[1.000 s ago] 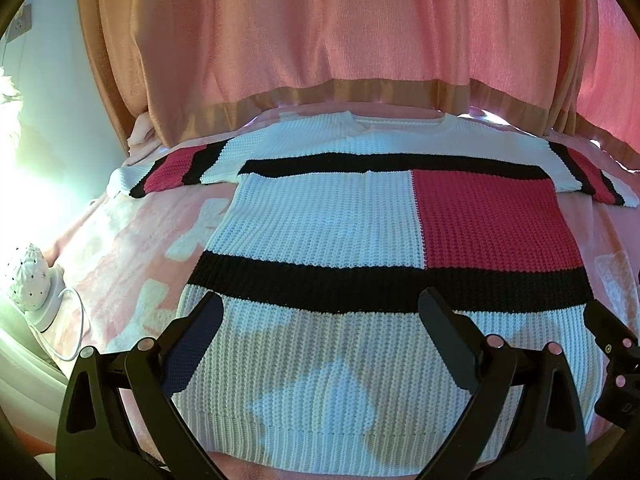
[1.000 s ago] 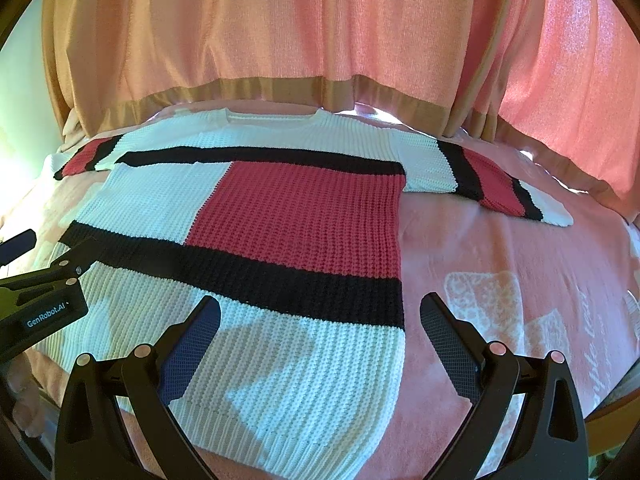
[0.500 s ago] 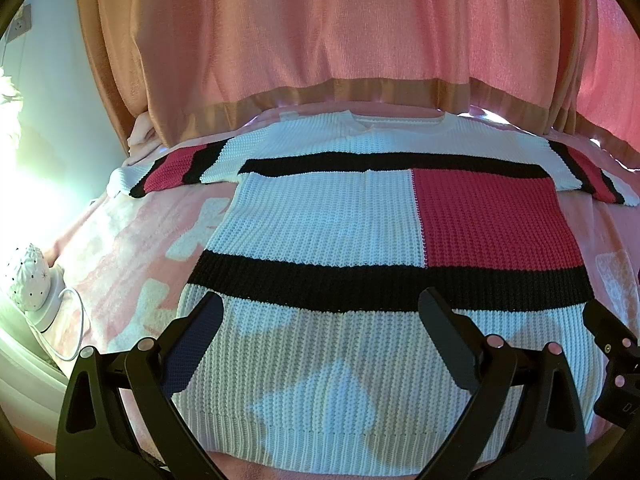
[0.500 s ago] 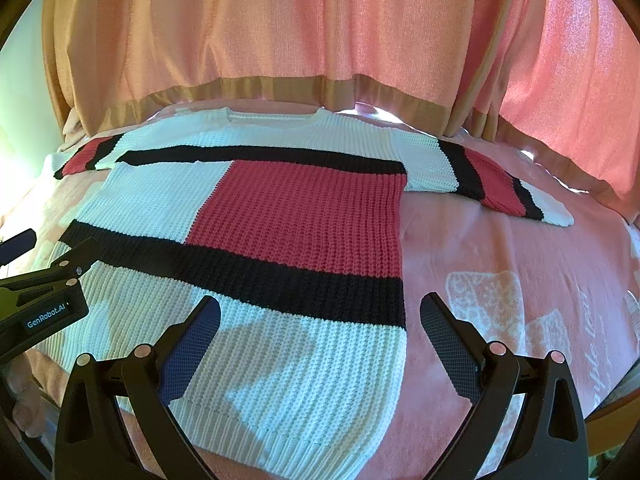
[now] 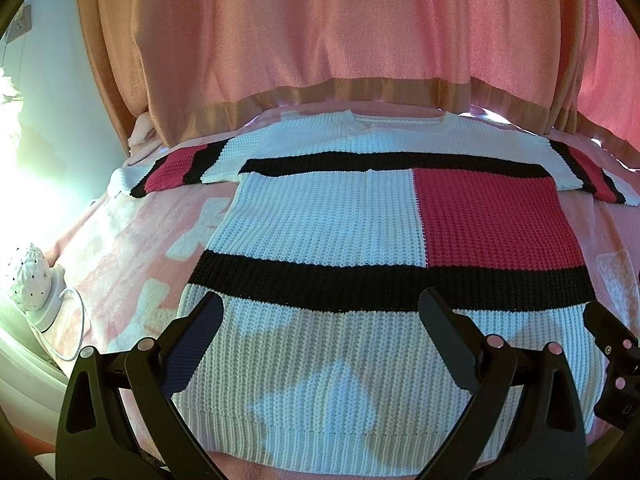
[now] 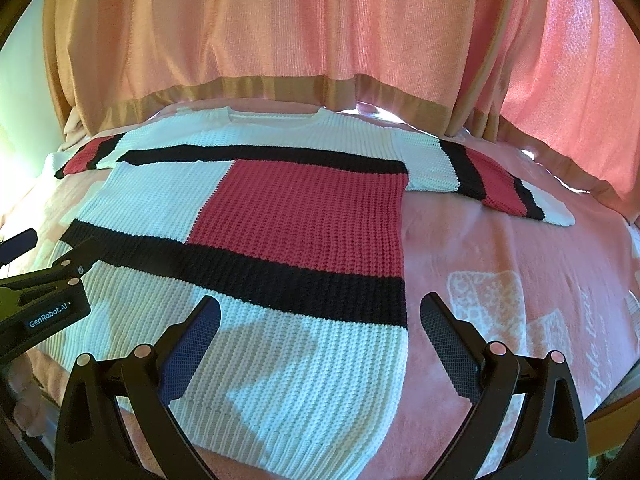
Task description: Fold small clothes
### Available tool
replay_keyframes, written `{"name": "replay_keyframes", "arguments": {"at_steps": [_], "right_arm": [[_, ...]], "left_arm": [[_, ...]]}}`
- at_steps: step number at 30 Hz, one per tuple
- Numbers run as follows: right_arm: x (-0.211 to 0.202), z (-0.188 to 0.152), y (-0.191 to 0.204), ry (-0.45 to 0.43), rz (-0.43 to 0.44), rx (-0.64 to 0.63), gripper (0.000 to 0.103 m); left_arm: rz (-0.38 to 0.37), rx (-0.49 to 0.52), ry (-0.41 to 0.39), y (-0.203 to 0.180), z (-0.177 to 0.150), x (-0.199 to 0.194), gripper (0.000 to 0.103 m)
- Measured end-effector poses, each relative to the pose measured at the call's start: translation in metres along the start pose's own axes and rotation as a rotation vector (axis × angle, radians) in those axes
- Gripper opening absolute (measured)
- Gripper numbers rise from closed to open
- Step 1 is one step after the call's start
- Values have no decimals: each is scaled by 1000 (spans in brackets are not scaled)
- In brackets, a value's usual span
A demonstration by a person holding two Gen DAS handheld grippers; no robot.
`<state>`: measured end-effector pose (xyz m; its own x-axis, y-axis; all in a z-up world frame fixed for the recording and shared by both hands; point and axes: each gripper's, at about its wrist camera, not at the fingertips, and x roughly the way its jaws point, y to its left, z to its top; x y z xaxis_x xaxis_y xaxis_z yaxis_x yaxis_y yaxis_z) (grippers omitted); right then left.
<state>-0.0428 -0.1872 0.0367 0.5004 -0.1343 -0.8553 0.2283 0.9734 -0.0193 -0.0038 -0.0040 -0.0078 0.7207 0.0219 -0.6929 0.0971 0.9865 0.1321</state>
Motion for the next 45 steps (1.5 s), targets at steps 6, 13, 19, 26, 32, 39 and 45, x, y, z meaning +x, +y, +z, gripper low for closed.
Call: {"name": "replay_keyframes", "arguments": {"at_steps": [6, 13, 19, 26, 32, 39, 45], "right_arm": [[0, -1, 1, 0, -1, 0, 98], [1, -1, 1, 1, 0, -1, 98], [0, -1, 1, 0, -1, -1, 98], [2, -4, 4, 3, 0, -2, 98], [9, 13, -14, 26, 10, 4, 98], [26, 85, -169, -16, -167, 194, 98], [99, 85, -337, 65, -307, 512, 95]], "left_arm": [[-1, -1, 0, 0, -1, 0, 96], [-1, 1, 1, 0, 0, 0, 96], [-1, 1, 1, -1, 0, 0, 96], [-4, -4, 5, 0, 0, 0, 96], [-56, -17, 74, 0, 10, 4, 97], [-98, 38, 18, -16, 61, -2, 98], [-96, 34, -58, -38, 88, 23, 98]]}}
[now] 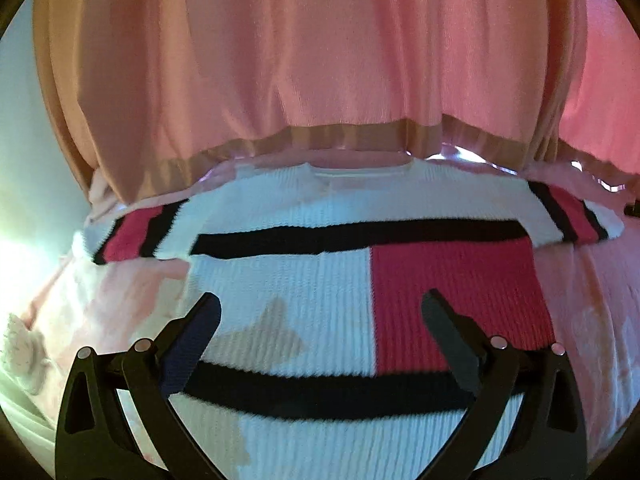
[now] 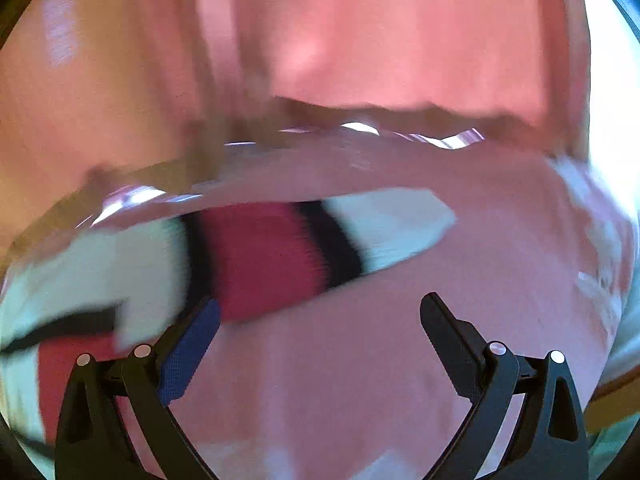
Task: Fold small clothes
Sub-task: 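Grasp the cuff of a white sweater sleeve with the right tool, then fold the held sleeve across the sweater body and open the right tool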
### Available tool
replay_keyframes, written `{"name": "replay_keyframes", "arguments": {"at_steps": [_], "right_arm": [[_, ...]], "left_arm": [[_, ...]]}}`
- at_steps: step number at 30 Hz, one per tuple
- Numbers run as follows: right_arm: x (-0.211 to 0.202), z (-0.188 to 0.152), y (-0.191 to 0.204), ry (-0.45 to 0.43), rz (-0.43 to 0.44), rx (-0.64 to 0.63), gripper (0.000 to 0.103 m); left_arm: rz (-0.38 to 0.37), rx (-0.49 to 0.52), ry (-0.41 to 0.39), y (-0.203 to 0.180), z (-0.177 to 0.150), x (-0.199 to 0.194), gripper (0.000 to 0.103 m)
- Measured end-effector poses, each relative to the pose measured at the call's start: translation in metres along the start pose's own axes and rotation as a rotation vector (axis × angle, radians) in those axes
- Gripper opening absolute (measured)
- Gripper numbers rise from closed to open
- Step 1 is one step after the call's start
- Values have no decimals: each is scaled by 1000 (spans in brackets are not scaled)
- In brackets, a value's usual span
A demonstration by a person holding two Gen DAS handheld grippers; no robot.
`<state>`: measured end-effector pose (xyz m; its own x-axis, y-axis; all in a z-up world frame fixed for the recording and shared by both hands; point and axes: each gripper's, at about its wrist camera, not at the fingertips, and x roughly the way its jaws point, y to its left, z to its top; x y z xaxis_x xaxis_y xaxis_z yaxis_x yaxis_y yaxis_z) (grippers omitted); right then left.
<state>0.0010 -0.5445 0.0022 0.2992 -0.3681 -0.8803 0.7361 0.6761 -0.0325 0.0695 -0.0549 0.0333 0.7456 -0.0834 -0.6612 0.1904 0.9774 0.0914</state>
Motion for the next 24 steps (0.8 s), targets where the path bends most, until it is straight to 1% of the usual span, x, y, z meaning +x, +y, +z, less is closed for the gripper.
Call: {"name": "replay_keyframes", "arguments": {"at_steps": [1, 3, 4, 5, 7, 8, 9, 10, 11, 12, 13, 14, 16, 19, 21, 22, 24], "right_arm": [[21, 6, -17, 17, -13, 32, 91], [51, 14, -40, 37, -35, 92, 89], [67, 15, -53, 50, -31, 144, 88], [79, 14, -61, 67, -20, 179, 86], [102, 17, -76, 102, 16, 229, 75], [111, 19, -78, 111, 29, 238, 71], [120, 20, -79, 119, 43, 242, 63], [124, 21, -79, 120, 46, 243, 61], [125, 23, -78, 93, 43, 237, 58], [127, 25, -76, 88, 67, 230, 39], [128, 27, -74, 86, 97, 232, 13], [127, 28, -70, 77, 131, 243, 5], [113, 36, -60, 21, 184, 245, 5], [65, 55, -17, -91, 291, 133, 5], [33, 67, 21, -146, 385, 72, 5], [11, 73, 49, -170, 456, 33, 5], [-23, 75, 102, -187, 566, -43, 5]], "left_arm": [[-1, -22, 21, 0, -1, 10, 98], [-24, -23, 69, -3, -3, 24, 98], [-28, -15, 100, -5, -4, 33, 98], [-30, -13, 111, -6, -4, 37, 98], [-19, -10, 115, -7, -7, 45, 98], [-16, -6, 121, -7, -8, 48, 98], [-19, -3, 130, -8, -8, 53, 98], [-18, -5, 136, -8, -9, 55, 98], [-16, -9, 145, -7, -10, 59, 98], [-22, -15, 157, -7, -10, 61, 98], [-35, -27, 174, -6, -11, 65, 98], [-38, -33, 180, -4, -12, 67, 98], [-44, -49, 190, -1, -12, 70, 98], [-47, -66, 178, 4, -11, 69, 98], [-55, -78, 165, 7, -10, 68, 98], [-56, -89, 161, 10, -9, 68, 98], [-72, -113, 149, 16, -7, 66, 98]]}}
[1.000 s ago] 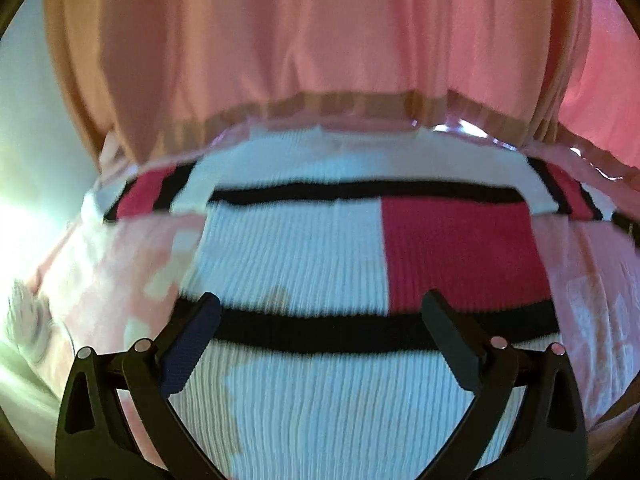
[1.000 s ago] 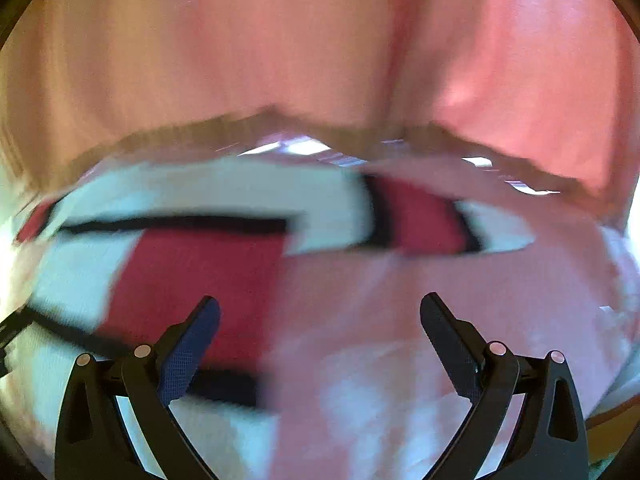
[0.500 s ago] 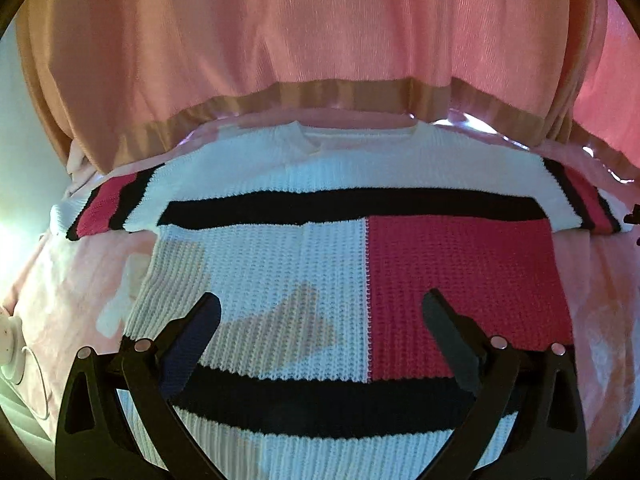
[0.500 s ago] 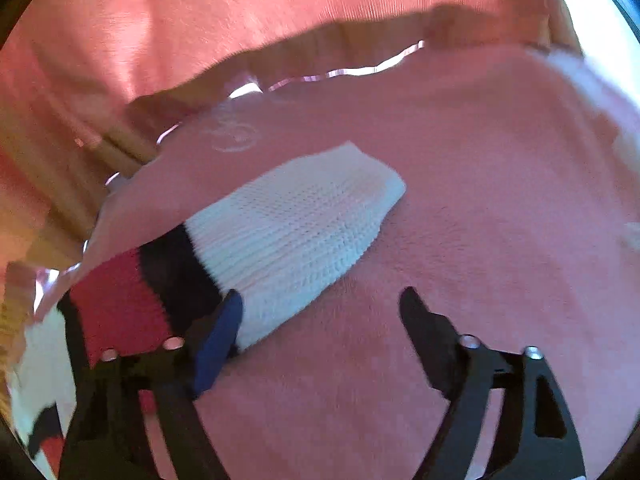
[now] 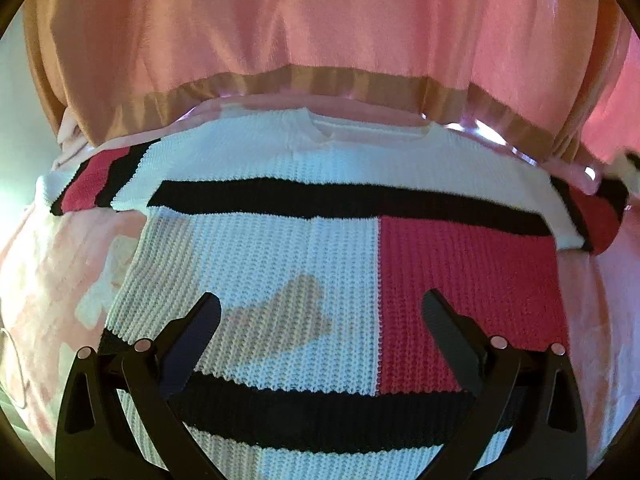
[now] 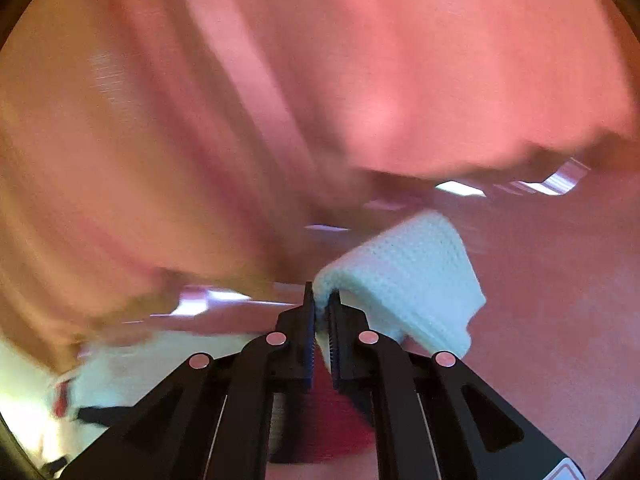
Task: Fold small clothes
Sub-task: 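Fold the held sleeve across the sweater body and open the right tool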
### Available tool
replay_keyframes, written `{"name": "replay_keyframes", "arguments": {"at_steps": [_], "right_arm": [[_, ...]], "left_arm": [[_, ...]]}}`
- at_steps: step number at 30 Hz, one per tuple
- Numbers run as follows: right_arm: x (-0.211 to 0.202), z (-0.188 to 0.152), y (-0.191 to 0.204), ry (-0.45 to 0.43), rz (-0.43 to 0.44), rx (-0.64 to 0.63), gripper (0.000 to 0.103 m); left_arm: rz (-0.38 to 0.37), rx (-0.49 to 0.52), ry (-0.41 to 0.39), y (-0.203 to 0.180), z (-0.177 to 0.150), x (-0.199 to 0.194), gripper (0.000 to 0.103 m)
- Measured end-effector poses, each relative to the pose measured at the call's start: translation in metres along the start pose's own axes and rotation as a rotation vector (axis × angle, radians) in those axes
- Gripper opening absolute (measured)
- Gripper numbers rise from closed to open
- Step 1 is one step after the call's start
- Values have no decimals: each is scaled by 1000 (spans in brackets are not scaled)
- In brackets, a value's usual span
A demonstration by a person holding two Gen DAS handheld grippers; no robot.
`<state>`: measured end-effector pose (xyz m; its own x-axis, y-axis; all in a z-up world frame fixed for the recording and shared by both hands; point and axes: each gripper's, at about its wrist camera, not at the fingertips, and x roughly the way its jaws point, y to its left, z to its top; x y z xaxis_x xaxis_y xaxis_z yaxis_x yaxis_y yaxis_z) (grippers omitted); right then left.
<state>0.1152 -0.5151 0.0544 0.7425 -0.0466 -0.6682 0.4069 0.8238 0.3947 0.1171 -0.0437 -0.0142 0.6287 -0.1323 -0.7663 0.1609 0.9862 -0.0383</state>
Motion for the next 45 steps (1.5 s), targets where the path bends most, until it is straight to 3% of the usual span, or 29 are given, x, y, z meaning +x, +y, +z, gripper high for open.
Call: {"name": "replay_keyframes", "arguments": {"at_steps": [6, 10, 13, 14, 15, 16, 18, 20, 23, 26, 30, 33, 34, 35, 36, 38, 41, 44, 45], "right_arm": [[44, -24, 218, 114, 335, -221, 5], [95, -89, 324, 259, 411, -375, 11], [124, -128, 357, 327, 365, -476, 12], [118, -129, 357, 306, 367, -489, 14], [108, -127, 355, 289, 368, -490, 23], [94, -121, 341, 261, 352, -482, 39], [73, -112, 315, 218, 282, -479, 51], [42, -106, 265, 212, 150, -478, 54], [27, -114, 197, 258, -20, -434, 60], [32, -134, 143, 351, -127, -403, 60], [53, -153, 126, 401, -153, -475, 60], [76, -163, 128, 420, -131, -500, 59], [82, -162, 130, 413, -131, -497, 46], [85, -158, 131, 394, -135, -479, 27], [87, -152, 130, 383, -147, -450, 13], [75, -130, 123, 307, -117, -322, 12], [53, -114, 105, 234, -164, -269, 11], [85, -143, 76, 415, -230, -254, 12], [88, -152, 76, 427, -233, -281, 13]], "left_arm": [[-26, -72, -37, 25, 8, -11, 98], [-38, -132, -61, 51, 17, -17, 98], [-57, -171, -46, 70, 24, -13, 98], [-74, -196, -43, 79, 27, -12, 98], [-84, -210, -45, 85, 30, -11, 98], [-83, -228, -54, 93, 34, -11, 98], [-86, -247, -83, 104, 43, -11, 98], [-107, -275, -82, 115, 56, 1, 98], [-180, -343, -6, 123, 68, 35, 98], [-180, -414, 45, 124, 75, 76, 98], [-167, -390, 74, 117, 78, 114, 96], [-133, -319, 76, 106, 80, 129, 75], [-122, -288, 65, 103, 82, 132, 55], [-125, -272, 60, 102, 83, 132, 40], [-128, -267, 55, 103, 83, 131, 33], [-132, -278, 42, 108, 84, 131, 14], [-167, -298, 58, 115, 82, 138, 13], [-157, -253, 55, 105, 80, 140, 13], [-142, -236, 52, 101, 81, 140, 13]]}}
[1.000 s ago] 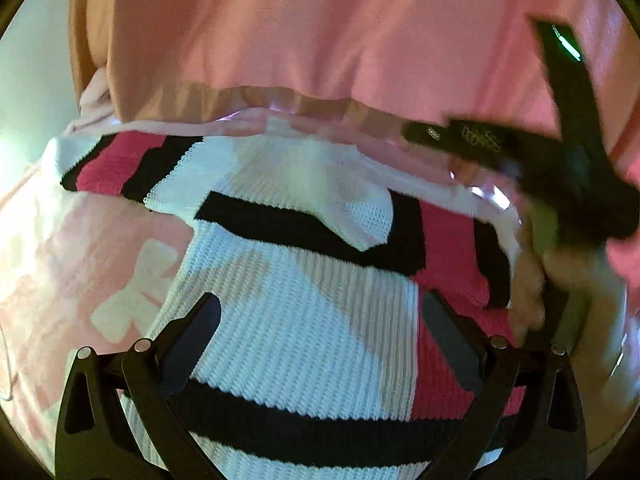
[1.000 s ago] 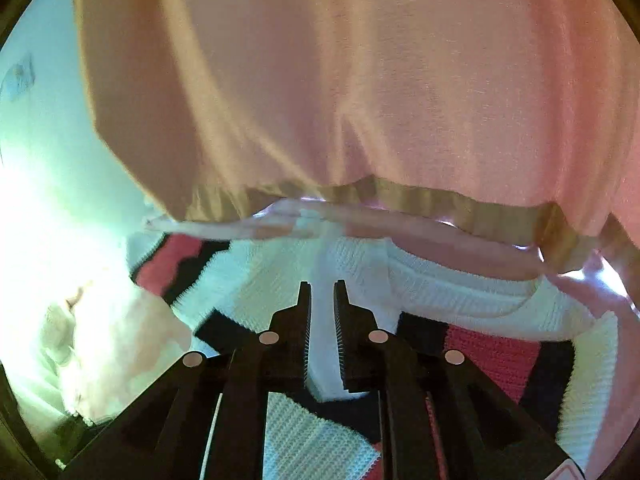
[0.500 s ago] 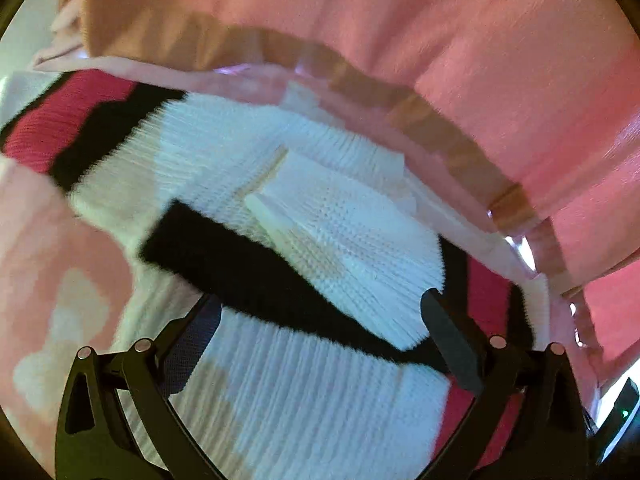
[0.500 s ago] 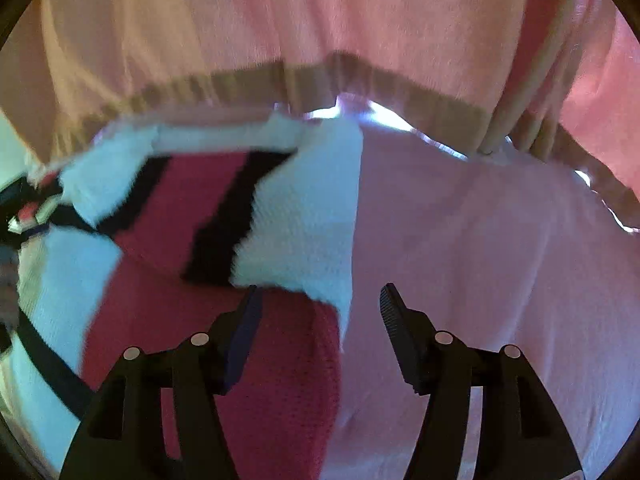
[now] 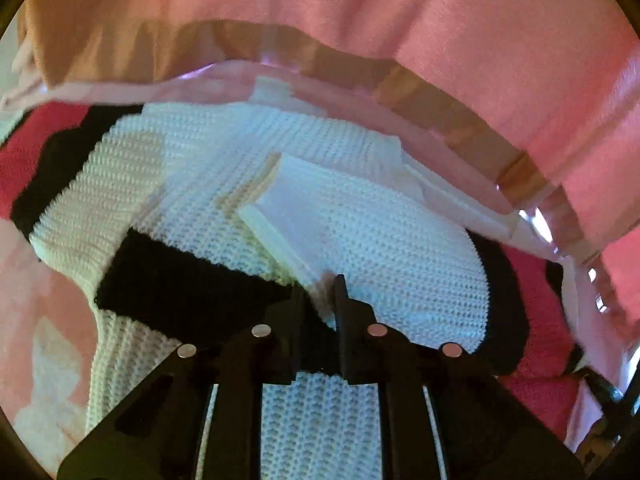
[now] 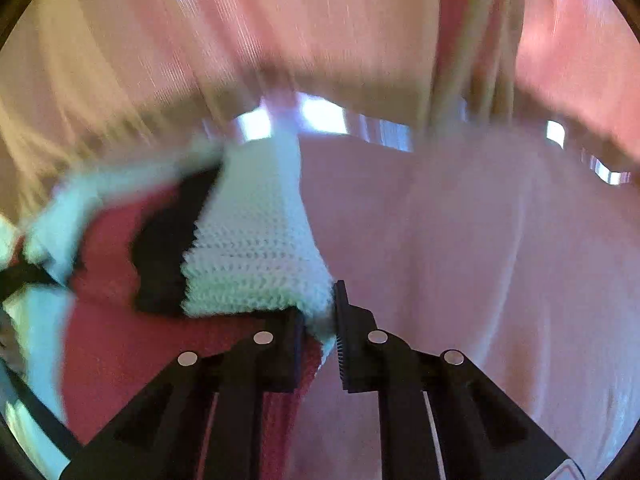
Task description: Fold small clothes
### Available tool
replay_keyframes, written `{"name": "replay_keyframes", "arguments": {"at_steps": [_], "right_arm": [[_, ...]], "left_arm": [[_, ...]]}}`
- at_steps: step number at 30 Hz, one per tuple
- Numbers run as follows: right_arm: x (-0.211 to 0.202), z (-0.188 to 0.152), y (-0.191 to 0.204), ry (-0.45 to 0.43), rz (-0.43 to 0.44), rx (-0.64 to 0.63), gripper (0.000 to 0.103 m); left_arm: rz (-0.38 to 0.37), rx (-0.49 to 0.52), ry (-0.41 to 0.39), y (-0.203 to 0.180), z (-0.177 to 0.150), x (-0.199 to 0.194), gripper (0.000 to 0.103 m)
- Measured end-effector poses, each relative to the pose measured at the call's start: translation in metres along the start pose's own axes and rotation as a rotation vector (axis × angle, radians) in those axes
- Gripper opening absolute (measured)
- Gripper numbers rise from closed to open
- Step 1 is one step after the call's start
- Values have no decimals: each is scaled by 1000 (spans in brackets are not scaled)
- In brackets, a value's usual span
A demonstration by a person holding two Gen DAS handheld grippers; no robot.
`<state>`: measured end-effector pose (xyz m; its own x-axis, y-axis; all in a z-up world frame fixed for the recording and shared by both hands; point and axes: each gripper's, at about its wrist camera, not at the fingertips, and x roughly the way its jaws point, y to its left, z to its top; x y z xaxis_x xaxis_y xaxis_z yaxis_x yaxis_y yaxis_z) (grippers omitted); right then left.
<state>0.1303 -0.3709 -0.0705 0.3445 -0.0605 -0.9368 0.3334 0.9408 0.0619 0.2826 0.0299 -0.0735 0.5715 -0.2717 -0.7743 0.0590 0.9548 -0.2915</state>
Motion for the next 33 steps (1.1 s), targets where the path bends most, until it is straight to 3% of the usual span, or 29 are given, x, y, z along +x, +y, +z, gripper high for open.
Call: {"name": "replay_keyframes", "arguments": {"at_steps": [2, 4, 7, 10, 13, 15, 16, 17, 19, 20, 21, 24, 27, 28, 30, 33], "right_arm": [[-8, 2, 9, 22, -7, -34, 16], [-33, 6, 9, -4, 29, -3, 29], [-75, 18, 11, -122, 30, 27, 33], [-77, 45, 20, -186, 140, 44, 33], [-30, 59, 36, -98, 208, 34, 19], [10, 57, 34, -21, 159, 39, 18], [34, 53, 30, 31, 127, 40, 10], [39, 50, 25, 11, 146, 40, 10], [30, 55, 27, 8, 105, 26, 7], [18, 58, 31, -13, 71, 18, 10], [5, 56, 31, -46, 52, 11, 20], [-42, 45, 55, -132, 37, -79, 23], [-58, 28, 85, -168, 29, -187, 35], [-59, 21, 90, -169, 45, -207, 35], [-53, 19, 98, -144, 85, -218, 33], [-36, 30, 96, -141, 64, -163, 35]], "left_arm": [[9, -1, -1, -1, -1, -2, 13], [1, -17, 3, 1, 1, -4, 13], [-2, -27, 6, 3, 2, -4, 14], [15, -16, -1, 1, 0, -3, 15], [23, -10, -7, 1, -2, -2, 15], [28, 0, -12, 1, -3, -2, 16], [27, 3, -16, 1, -3, -1, 16], [28, 10, -17, 1, -3, -1, 17], [22, 9, -22, 2, -2, -2, 17], [17, 2, -25, 3, -1, -4, 17], [10, -11, -36, 5, 1, -9, 17], [-4, -95, -139, 21, 15, -41, 17], [-1, -234, -231, 55, 28, -75, 38], [0, -284, -249, 68, 28, -84, 43], [-12, -306, -221, 77, 25, -82, 43], [-45, -272, -136, 65, 20, -64, 43]]}}
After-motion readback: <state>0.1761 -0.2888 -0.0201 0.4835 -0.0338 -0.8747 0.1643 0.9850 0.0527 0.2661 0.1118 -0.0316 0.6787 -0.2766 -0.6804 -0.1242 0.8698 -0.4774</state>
